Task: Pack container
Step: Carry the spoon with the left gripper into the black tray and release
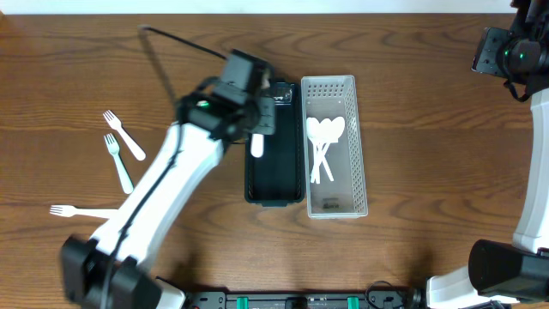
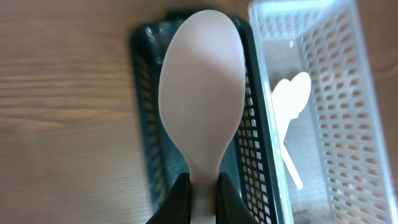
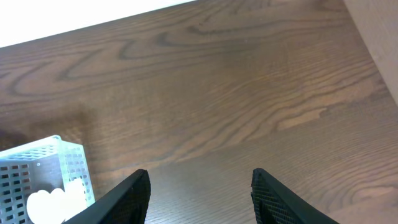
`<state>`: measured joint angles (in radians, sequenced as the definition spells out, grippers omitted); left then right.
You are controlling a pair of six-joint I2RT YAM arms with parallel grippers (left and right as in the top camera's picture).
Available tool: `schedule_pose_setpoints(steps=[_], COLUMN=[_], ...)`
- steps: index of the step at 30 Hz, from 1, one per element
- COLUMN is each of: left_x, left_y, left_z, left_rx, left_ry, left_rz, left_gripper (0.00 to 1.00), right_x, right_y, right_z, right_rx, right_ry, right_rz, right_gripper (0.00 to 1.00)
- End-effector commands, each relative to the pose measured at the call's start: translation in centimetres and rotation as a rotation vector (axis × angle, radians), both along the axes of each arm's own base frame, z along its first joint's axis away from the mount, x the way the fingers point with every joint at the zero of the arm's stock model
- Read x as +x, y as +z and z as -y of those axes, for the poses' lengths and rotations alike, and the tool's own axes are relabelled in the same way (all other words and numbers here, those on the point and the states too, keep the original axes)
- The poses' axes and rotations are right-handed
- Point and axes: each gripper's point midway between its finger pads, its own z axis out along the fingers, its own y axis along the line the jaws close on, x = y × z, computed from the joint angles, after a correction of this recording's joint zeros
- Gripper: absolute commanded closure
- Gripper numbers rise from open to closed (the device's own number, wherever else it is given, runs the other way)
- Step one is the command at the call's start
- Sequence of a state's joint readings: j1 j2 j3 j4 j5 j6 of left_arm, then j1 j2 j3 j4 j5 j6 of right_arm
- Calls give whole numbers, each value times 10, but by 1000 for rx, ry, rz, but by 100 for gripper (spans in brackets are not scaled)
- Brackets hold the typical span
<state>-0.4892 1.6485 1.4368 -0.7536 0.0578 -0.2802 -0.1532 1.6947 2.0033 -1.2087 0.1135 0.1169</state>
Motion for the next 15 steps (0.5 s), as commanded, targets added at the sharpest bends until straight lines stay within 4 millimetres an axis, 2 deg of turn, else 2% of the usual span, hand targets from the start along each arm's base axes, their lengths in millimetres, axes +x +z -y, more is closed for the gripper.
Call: schedule_pose_setpoints(steps=[1,4,7,10,11,12,13,15], left_x=[-1,-3,-6,-8,-7,-7,-5,-1], left_y=[-42,-77,-109,-125,-126,-126,-124,-117], left_z=[14,24,25,23,22,21,20,17], left_rx=[51,75,113,133,142,151,164,190], left_ry=[-47,-69,-73,-74,-87,-94,-104,-124], left_rz=[-83,-151,-220,-253,-252,-246,-232,-199], left_gripper=[94,94,94,92,83,68,63,60], right_x=[-2,-3,-4,-4,-4,-4,-4,-4], right_y=[1,1,0,0,0,0,0,0], right_z=[5,4,4,4,4,4,4,4], right_rx=[-16,-15,-14,-14,-15,-15,-15,-15], right_ry=[-3,-3,-3,-3,-3,-3,-3,-3], right_rz=[-2,-5,-9,-9,-9,-9,-9,-9], right_gripper=[44,44,44,44,44,44,44,44])
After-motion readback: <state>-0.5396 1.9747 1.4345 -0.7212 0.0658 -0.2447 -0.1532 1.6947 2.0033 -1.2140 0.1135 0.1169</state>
